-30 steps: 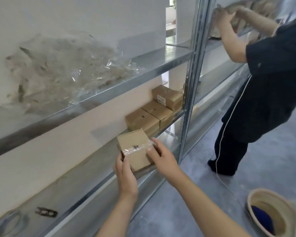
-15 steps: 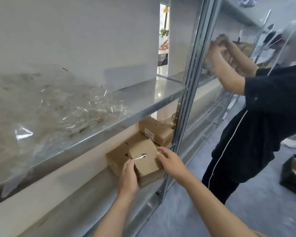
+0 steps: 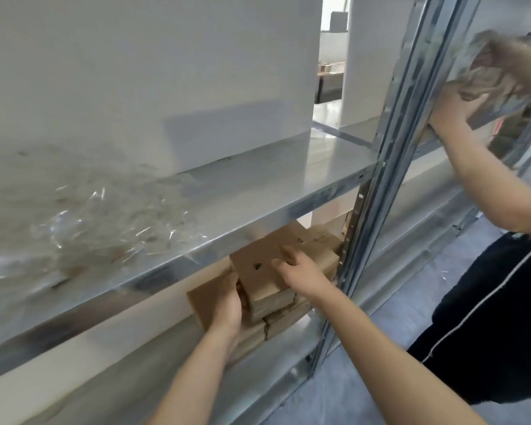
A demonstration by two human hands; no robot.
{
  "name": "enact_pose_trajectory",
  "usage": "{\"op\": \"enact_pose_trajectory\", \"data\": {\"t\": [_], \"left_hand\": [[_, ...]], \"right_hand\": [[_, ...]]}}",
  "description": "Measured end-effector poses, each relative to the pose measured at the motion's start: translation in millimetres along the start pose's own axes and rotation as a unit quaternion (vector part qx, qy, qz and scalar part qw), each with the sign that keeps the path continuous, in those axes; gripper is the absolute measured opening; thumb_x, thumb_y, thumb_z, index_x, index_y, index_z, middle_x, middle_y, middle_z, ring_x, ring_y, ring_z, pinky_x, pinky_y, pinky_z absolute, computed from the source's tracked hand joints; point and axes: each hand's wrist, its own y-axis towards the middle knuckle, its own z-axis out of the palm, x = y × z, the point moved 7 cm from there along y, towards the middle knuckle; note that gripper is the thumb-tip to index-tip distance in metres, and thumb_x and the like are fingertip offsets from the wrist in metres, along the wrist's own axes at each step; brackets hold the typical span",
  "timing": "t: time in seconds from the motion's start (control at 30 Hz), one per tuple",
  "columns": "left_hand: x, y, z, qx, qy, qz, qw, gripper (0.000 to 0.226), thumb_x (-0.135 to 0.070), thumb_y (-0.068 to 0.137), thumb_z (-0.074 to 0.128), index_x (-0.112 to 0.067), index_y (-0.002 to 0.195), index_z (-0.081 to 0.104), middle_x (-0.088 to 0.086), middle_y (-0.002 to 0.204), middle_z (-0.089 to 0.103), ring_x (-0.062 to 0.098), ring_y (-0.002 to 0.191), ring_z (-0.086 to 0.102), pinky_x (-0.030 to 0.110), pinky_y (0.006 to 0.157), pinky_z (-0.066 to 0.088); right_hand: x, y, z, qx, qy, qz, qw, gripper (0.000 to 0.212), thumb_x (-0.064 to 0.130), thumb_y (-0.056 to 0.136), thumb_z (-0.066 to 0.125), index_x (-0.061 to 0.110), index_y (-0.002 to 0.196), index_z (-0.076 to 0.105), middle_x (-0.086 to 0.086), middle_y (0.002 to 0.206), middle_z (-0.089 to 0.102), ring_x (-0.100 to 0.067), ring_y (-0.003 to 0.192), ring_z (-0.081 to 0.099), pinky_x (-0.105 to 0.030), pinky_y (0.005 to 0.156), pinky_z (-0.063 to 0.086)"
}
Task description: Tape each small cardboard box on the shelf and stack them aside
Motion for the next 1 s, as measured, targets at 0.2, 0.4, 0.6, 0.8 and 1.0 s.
{"op": "enact_pose_trajectory", "data": {"t": [0.2,0.4,0.6,0.8,1.0], "left_hand": [[12.8,24.6,11.6,-0.041,0.011,-0.014,0.999,0.058,-0.068,0.09,0.038,-0.034,0.127,0.066,-0.007,0.126,0.07,0.021,0.121,0.063,0.049,0.111,0.044],[17.8,30.6,23.1,-0.06,0.018,-0.016,0.998,0.055,-0.064,0.093,0.04,-0.032,0.13,0.065,-0.004,0.129,0.068,0.021,0.121,0.061,0.05,0.112,0.043],[8.0,20.5,23.6,-0.069,-0.016,-0.011,0.997,0.038,-0.05,0.104,0.04,-0.029,0.117,0.069,-0.005,0.121,0.07,0.018,0.116,0.062,0.045,0.113,0.041],[-8.2,-9.3,-16.3,-0.134,-0.104,0.055,0.984,0.039,-0.031,0.107,0.038,-0.022,0.143,0.051,0.001,0.147,0.051,0.022,0.135,0.046,0.05,0.119,0.03],[-31.1,-54.2,-89.6,-0.112,-0.163,0.072,0.978,0.041,-0.038,0.105,0.035,-0.025,0.136,0.06,0.007,0.136,0.064,0.025,0.126,0.055,0.046,0.104,0.04]], "right_hand": [[-5.1,31.3,-0.2,0.029,-0.046,-0.008,0.998,0.066,0.044,0.1,0.053,0.016,0.155,0.029,-0.007,0.154,0.044,-0.03,0.139,0.044,-0.035,0.108,0.038],[-9.3,40.8,0.9,0.071,-0.038,-0.018,0.997,0.065,0.05,0.1,0.05,0.021,0.155,0.032,-0.004,0.156,0.043,-0.027,0.141,0.042,-0.034,0.112,0.036],[-0.5,31.3,-21.4,0.067,-0.073,-0.067,0.993,0.057,0.049,0.101,0.047,0.021,0.15,0.045,-0.002,0.153,0.047,-0.024,0.142,0.041,-0.027,0.11,0.033],[8.2,2.0,-39.8,0.024,0.073,-0.131,0.988,0.04,0.047,0.099,0.054,0.023,0.13,0.067,0.012,0.113,0.068,-0.012,0.118,0.058,-0.022,0.095,0.041],[41.9,-19.2,36.3,0.161,0.24,-0.107,0.951,0.033,0.051,0.096,0.058,0.027,0.114,0.072,0.002,0.121,0.072,-0.014,0.117,0.066,-0.042,0.111,0.044]]}}
